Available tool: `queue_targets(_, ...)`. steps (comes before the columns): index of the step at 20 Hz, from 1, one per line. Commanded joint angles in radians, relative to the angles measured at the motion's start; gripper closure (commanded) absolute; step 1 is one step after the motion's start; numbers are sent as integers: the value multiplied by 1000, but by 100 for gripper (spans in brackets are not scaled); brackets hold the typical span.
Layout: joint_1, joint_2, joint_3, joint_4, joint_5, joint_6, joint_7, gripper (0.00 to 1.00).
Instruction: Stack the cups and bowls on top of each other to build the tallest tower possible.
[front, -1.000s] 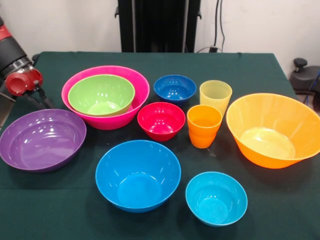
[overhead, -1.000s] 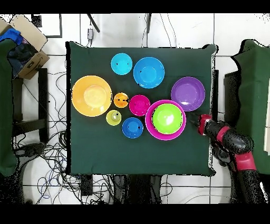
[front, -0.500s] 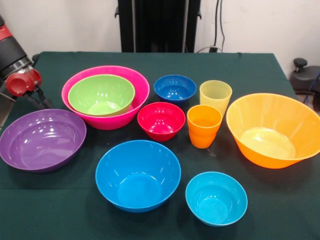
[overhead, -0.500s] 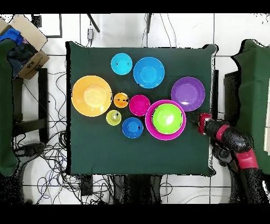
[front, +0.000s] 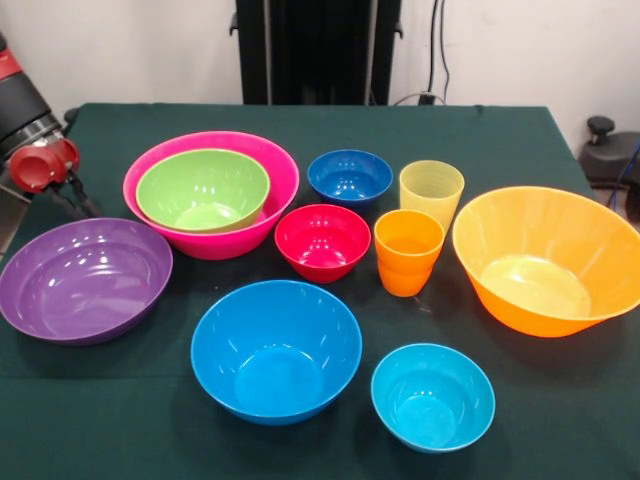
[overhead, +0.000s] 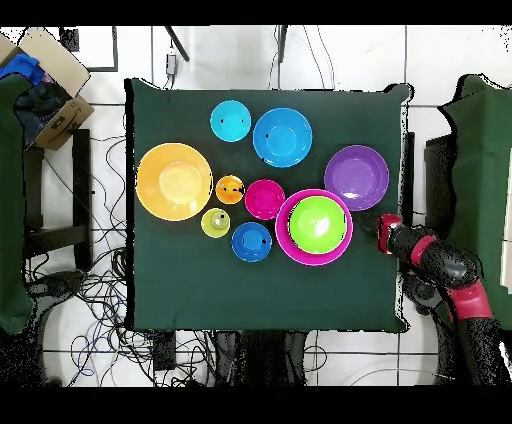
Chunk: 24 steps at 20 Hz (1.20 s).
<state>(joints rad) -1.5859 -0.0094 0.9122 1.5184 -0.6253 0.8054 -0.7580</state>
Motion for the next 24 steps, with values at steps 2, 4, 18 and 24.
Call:
queue_targets(2,82,-35,-84,-98,-120,-35,-15,0)
queue_targets(4,82,-48,-84,-84,-123,-40,-2,0)
queue_targets(18,122,-194,-84,-5,-127,-22,121,0)
queue_targets(24,146,-251,-101,31,-115,-36,162,0)
